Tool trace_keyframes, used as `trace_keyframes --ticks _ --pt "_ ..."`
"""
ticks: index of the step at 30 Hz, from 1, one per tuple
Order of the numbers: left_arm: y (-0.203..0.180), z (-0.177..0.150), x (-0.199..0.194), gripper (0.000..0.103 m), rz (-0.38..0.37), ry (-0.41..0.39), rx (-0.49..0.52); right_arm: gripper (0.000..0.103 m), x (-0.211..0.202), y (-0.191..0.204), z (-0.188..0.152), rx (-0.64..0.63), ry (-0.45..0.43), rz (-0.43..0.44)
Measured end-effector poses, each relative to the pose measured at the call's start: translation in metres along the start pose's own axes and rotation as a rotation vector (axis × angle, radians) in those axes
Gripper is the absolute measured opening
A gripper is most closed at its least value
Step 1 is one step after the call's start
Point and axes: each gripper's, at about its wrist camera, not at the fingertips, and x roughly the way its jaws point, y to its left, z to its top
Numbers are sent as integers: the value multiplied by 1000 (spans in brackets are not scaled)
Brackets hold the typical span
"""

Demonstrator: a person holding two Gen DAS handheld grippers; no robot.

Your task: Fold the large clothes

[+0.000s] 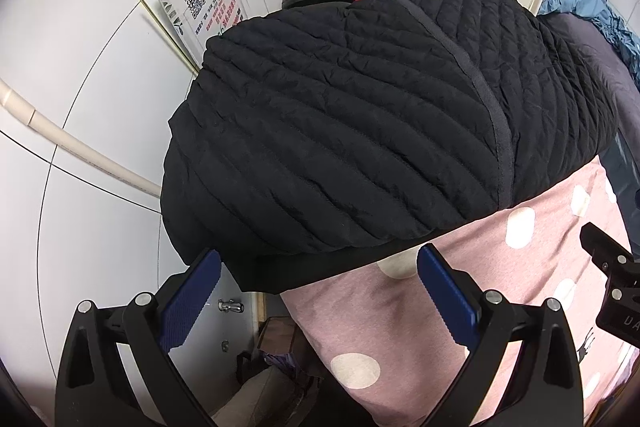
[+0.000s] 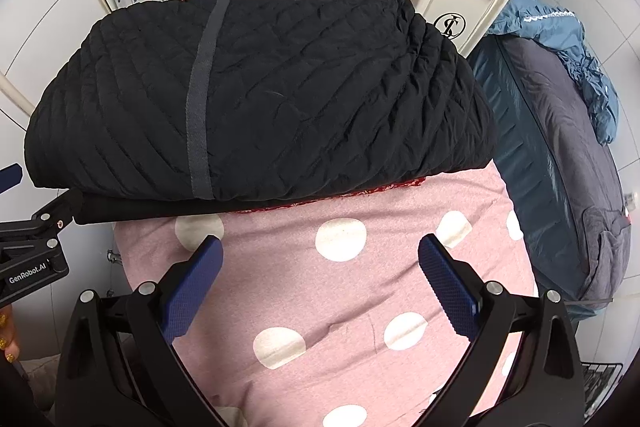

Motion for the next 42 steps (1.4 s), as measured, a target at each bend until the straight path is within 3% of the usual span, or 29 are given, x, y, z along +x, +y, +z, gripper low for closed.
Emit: trace_keyframes --ticks 42 --pt "2 -2 6 97 -2 18 -8 97 10 -2 -5 -2 24 4"
